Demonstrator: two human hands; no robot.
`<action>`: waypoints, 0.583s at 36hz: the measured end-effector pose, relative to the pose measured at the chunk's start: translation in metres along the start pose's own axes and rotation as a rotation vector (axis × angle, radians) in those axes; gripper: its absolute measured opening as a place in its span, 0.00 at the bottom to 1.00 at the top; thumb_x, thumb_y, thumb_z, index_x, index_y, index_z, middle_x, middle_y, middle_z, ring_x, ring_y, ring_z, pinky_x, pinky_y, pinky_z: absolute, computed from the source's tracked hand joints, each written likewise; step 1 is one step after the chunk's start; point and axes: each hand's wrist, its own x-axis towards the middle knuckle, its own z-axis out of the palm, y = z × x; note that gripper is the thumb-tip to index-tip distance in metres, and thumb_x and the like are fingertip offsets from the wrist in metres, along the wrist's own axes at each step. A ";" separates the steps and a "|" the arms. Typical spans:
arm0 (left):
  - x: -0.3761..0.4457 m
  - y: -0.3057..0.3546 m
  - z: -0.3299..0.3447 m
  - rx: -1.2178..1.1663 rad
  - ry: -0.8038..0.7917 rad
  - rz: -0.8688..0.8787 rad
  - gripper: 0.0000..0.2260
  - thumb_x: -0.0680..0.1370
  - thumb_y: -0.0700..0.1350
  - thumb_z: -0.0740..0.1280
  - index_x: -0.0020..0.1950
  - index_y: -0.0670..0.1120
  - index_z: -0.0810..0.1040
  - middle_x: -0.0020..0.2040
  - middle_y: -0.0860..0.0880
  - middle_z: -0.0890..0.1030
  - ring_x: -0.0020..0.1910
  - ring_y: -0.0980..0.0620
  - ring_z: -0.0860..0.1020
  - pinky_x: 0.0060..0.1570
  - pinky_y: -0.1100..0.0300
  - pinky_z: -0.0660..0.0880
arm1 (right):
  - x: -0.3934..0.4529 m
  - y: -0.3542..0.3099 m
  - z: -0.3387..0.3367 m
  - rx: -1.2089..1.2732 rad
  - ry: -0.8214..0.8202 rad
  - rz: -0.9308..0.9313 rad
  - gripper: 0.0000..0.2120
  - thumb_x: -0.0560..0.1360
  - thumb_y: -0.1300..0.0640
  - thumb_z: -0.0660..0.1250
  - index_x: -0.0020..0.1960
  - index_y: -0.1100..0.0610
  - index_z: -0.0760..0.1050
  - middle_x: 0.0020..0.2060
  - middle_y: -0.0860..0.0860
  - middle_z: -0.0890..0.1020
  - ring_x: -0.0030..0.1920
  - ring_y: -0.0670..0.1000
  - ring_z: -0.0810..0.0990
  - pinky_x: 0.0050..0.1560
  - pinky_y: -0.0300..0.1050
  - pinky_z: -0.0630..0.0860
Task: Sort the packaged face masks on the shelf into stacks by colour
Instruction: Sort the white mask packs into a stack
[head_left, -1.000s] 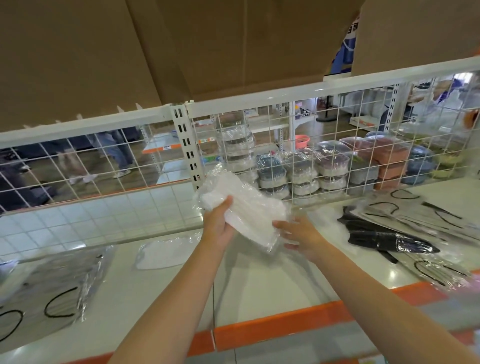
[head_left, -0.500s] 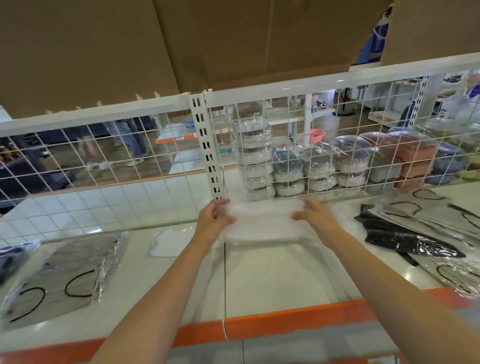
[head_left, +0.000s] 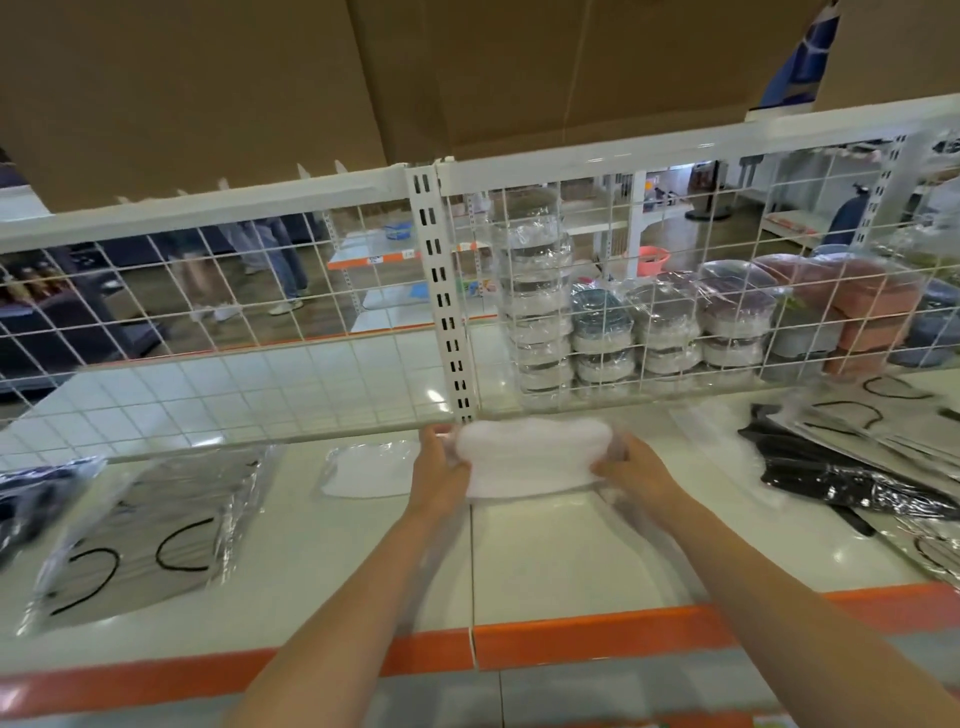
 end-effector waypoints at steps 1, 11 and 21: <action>0.002 0.000 -0.008 0.005 0.023 -0.014 0.19 0.74 0.31 0.61 0.61 0.45 0.63 0.46 0.50 0.72 0.45 0.48 0.74 0.42 0.55 0.73 | -0.001 -0.005 0.006 -0.003 -0.037 0.003 0.15 0.71 0.72 0.65 0.57 0.68 0.72 0.50 0.62 0.78 0.46 0.54 0.78 0.41 0.42 0.74; 0.011 -0.029 -0.105 0.407 0.067 -0.187 0.27 0.75 0.34 0.62 0.73 0.41 0.57 0.60 0.41 0.73 0.60 0.41 0.73 0.55 0.54 0.70 | -0.014 -0.026 0.108 -0.100 -0.362 0.002 0.11 0.74 0.70 0.63 0.48 0.56 0.69 0.40 0.49 0.74 0.40 0.46 0.74 0.30 0.30 0.73; 0.013 -0.047 -0.162 0.958 -0.127 -0.218 0.27 0.76 0.46 0.65 0.71 0.41 0.59 0.67 0.39 0.62 0.65 0.39 0.67 0.61 0.52 0.69 | 0.007 -0.031 0.199 -0.454 -0.160 -0.092 0.07 0.73 0.65 0.59 0.50 0.60 0.68 0.45 0.57 0.76 0.42 0.53 0.73 0.37 0.42 0.67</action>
